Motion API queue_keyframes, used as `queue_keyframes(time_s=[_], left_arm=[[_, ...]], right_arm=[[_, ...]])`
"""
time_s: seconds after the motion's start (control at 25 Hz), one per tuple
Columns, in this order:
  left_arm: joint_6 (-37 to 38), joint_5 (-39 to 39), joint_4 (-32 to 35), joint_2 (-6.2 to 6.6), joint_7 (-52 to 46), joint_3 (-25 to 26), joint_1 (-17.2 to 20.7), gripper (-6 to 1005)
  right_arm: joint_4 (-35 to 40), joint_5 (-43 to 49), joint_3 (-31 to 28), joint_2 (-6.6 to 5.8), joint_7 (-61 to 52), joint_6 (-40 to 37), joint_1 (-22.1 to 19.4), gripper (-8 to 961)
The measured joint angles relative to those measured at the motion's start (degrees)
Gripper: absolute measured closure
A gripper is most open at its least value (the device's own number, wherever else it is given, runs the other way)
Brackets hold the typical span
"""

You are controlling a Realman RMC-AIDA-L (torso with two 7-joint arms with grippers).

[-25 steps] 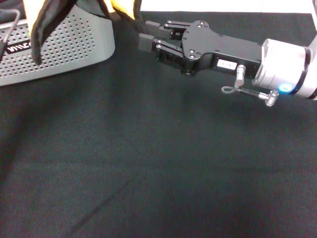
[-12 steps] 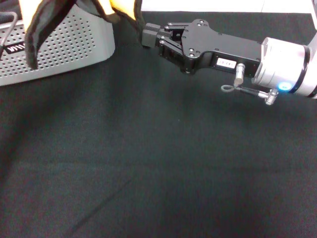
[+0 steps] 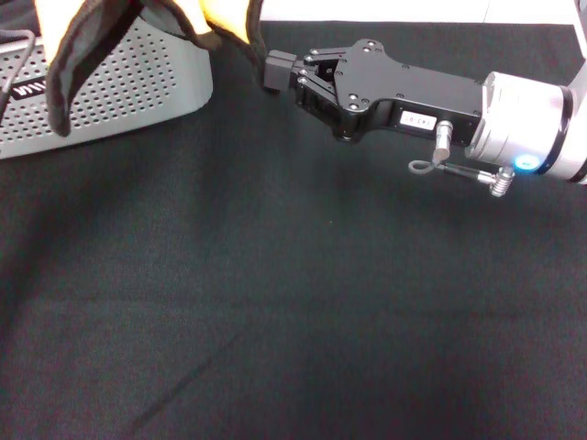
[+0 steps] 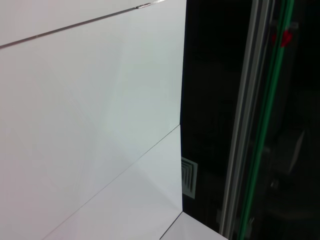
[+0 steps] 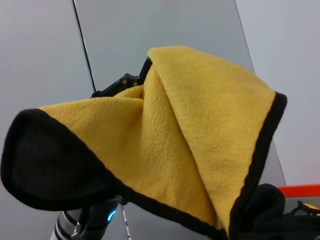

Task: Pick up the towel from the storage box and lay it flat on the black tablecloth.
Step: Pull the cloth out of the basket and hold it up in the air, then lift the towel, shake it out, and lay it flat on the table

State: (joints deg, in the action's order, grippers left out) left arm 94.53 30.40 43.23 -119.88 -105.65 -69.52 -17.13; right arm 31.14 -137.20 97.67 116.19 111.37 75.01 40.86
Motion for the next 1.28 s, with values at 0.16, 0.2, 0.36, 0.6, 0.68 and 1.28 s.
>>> queue_keyframes(time_s=[0.16, 0.2, 0.36, 0.6, 0.68, 1.28], left_arm=[[0.23, 0.00, -0.56, 0.00, -0.14, 0.00, -0.01, 958], [0.31, 0.00, -0.93, 0.00, -0.13, -0.01, -0.01, 957], [0.86, 0.10, -4.30, 0.32, 0.37, 0.60, 0.18, 955], [2.25, 1.42, -14.21, 1.28, 4.52, 2.30, 0.29, 951], [2.30, 2.14, -15.96, 1.61, 6.43, 2.36, 0.47, 950], [0.95, 3.77, -24.53, 1.22, 21.30, 2.66, 1.19, 940]], right_arm=[[-0.02, 0.23, 0.03, 0.00, 0.00, 0.15, 0.01, 938], [0.00, 0.29, 0.03, 0.00, -0.02, 0.42, 0.00, 939], [1.95, 0.33, -0.27, -0.29, -0.36, 2.03, -1.33, 945], [10.41, 2.08, -2.82, -1.59, -1.96, 2.26, -7.17, 950], [12.63, 4.21, -4.80, -1.61, -3.25, 2.32, -8.29, 950], [31.64, 13.80, -16.09, -0.89, -11.46, 3.83, -13.92, 951]])
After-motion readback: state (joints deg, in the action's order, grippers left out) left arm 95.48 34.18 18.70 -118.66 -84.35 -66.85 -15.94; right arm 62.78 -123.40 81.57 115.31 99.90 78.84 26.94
